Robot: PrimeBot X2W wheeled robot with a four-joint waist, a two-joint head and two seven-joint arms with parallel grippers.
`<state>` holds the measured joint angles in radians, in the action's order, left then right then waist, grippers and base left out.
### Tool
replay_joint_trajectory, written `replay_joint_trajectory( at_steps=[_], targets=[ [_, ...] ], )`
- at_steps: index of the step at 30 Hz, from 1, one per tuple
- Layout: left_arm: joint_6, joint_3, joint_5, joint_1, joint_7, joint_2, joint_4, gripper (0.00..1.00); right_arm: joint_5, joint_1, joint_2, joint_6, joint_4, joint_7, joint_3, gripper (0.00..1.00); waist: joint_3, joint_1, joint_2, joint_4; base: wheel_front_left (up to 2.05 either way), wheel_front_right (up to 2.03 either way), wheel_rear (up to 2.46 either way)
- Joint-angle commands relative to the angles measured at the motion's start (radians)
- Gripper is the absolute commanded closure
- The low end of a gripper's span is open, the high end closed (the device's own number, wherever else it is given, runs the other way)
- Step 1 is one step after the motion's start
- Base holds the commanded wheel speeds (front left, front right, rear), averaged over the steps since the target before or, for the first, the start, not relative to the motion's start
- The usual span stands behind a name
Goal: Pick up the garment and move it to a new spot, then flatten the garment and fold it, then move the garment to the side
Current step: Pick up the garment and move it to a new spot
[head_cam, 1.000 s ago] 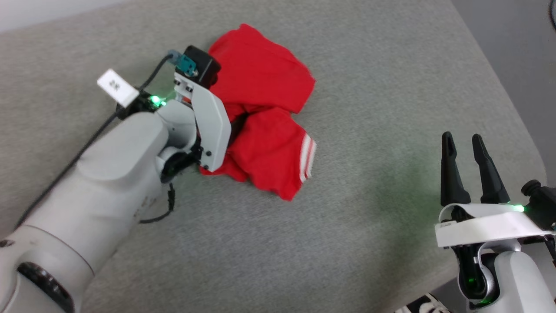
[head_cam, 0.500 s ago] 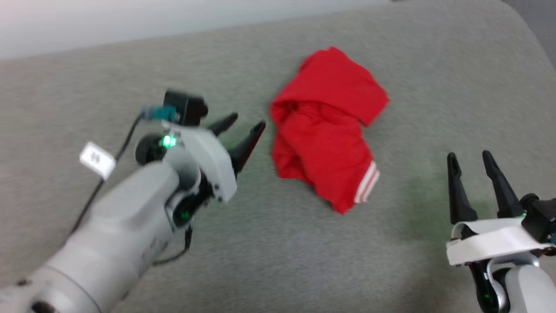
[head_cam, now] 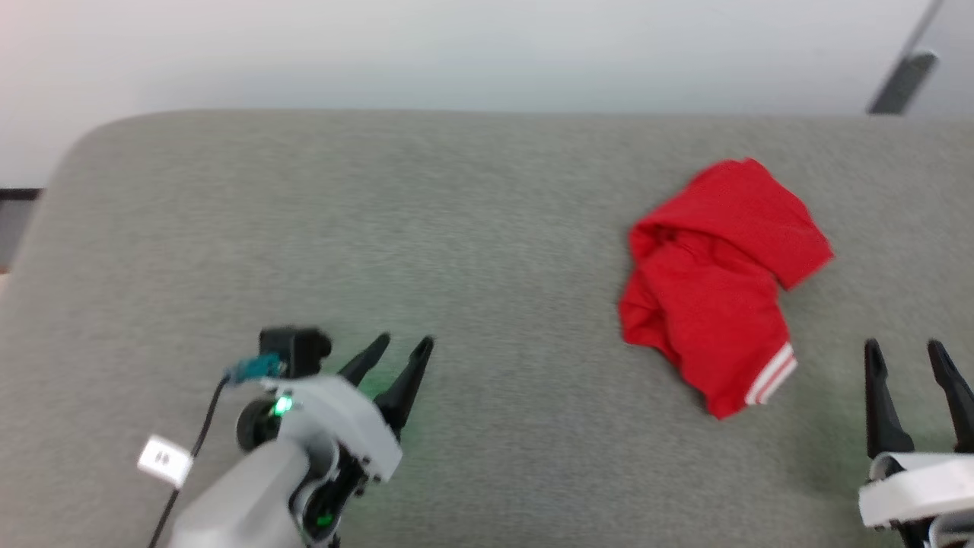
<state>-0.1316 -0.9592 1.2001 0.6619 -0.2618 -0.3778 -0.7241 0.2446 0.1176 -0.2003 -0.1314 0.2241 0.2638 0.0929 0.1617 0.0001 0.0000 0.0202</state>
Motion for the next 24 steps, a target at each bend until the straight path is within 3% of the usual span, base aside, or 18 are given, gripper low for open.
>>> replay_joint_trajectory(
  at_steps=[1, 6, 13, 17, 24],
  targets=[
    [0.002, 0.045, -0.037, -0.054, -0.004, 0.005, 0.01, 0.0, 0.004, -0.028, -0.005, 0.001, 0.003, 0.001, 0.013, 0.0, -0.097, -0.0001, 0.0, 0.123, 0.0, 0.0, 0.0],
    [0.019, 0.294, -0.234, -0.219, -0.004, 0.005, 0.092, 0.0, 0.019, -0.065, -0.01, 0.001, -0.003, 0.001, 0.031, 0.0, -0.118, -0.0001, 0.0, 0.148, 0.0, 0.0, 0.0],
    [0.051, 0.627, -0.538, -0.484, -0.002, 0.055, 0.31, 0.0, 0.028, -0.106, -0.023, 0.001, -0.01, 0.001, 0.063, 0.0, -0.154, -0.0001, 0.0, 0.157, 0.0, 0.0, 0.0],
    [0.069, 0.766, -0.723, -0.59, -0.002, 0.091, 0.437, 0.0, 0.029, -0.115, -0.025, 0.001, -0.02, 0.001, 0.073, 0.0, -0.166, -0.0001, 0.0, 0.147, 0.0, 0.0, 0.0],
    [0.038, 0.895, -0.93, -0.693, -0.002, 0.145, 0.599, 0.0, 0.053, -0.107, -0.006, 0.001, -0.072, 0.001, 0.085, 0.0, -0.176, -0.0001, 0.0, 0.116, 0.0, 0.0, 0.0]
  ],
)
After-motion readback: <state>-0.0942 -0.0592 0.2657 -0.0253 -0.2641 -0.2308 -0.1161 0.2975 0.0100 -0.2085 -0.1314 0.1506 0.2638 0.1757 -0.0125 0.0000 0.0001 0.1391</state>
